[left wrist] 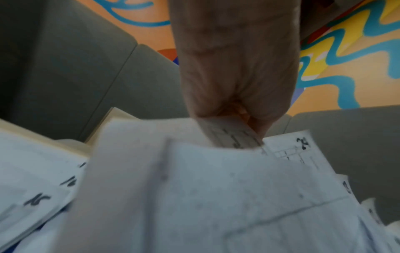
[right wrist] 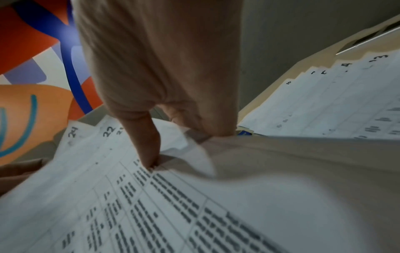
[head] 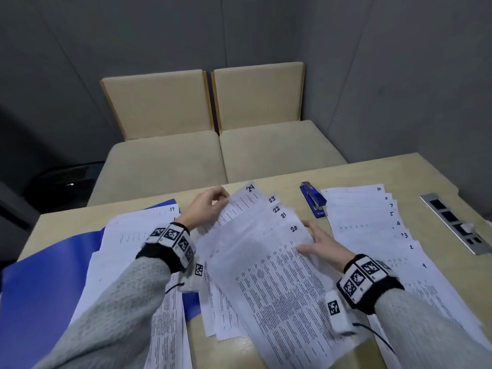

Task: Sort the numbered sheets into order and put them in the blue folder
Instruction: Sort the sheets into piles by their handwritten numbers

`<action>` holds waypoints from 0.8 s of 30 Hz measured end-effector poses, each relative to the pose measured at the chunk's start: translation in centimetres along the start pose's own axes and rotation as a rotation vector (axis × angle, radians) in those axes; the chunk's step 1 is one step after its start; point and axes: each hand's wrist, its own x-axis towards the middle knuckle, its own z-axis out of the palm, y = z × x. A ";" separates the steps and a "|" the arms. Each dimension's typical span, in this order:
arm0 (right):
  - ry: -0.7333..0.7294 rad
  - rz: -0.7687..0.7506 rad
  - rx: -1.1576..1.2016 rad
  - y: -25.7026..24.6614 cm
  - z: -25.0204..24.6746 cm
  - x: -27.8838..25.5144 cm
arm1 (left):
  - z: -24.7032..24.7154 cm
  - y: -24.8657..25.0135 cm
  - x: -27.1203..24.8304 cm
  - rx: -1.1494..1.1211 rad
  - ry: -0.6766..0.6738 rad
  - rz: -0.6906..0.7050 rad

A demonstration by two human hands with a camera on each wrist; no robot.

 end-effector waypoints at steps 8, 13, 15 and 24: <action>0.052 0.132 -0.285 1.7 0.4 2.4 | 3.1 -1.0 1.3 -0.044 -0.163 -0.053; 0.089 0.219 -0.488 3.6 -0.2 3.9 | 5.5 -2.8 1.7 -0.033 -0.209 -0.124; 0.116 0.234 -0.597 5.1 -1.1 4.5 | 6.2 -4.3 1.9 0.106 -0.172 -0.203; 0.199 0.253 -0.671 6.0 -2.0 3.4 | 7.4 -9.0 1.5 0.683 -0.158 -0.307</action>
